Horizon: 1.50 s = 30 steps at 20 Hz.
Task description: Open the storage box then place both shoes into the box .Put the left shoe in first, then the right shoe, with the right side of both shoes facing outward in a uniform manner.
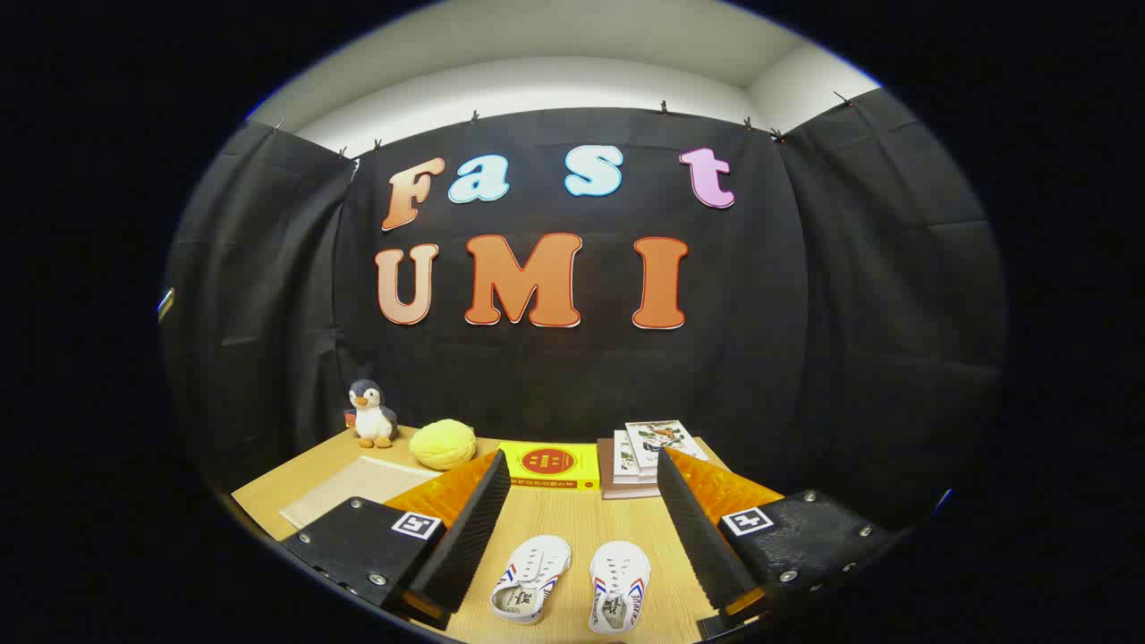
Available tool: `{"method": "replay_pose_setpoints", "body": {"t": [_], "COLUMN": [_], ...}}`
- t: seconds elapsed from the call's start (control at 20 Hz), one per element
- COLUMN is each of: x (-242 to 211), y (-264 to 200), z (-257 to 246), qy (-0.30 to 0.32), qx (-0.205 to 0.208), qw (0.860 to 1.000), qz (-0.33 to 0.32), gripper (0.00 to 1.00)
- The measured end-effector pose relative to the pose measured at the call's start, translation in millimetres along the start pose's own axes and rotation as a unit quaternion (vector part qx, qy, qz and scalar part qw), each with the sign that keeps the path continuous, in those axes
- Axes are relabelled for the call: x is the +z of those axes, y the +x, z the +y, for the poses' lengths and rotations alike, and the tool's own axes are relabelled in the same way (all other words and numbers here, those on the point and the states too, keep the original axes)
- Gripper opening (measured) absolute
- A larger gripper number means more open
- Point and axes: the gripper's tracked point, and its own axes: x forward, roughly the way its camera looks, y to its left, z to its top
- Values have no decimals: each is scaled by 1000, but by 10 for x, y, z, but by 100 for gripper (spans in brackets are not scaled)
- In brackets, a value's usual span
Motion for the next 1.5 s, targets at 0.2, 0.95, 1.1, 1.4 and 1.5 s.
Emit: {"method": "replay_pose_setpoints", "body": {"t": [0.2,0.95,1.1,1.4,1.5], "x": [2,-302,-508,-1116,-1295], "y": [29,161,240,381,390], "z": [-29,89,272,724,935], "qy": [-6,6,53,167,203], "qx": [6,44,87,179,214], "qw": [1000,998,993,954,932], "qz": [0,35,67,174,209], "gripper": [98,98,98,98,98]}}
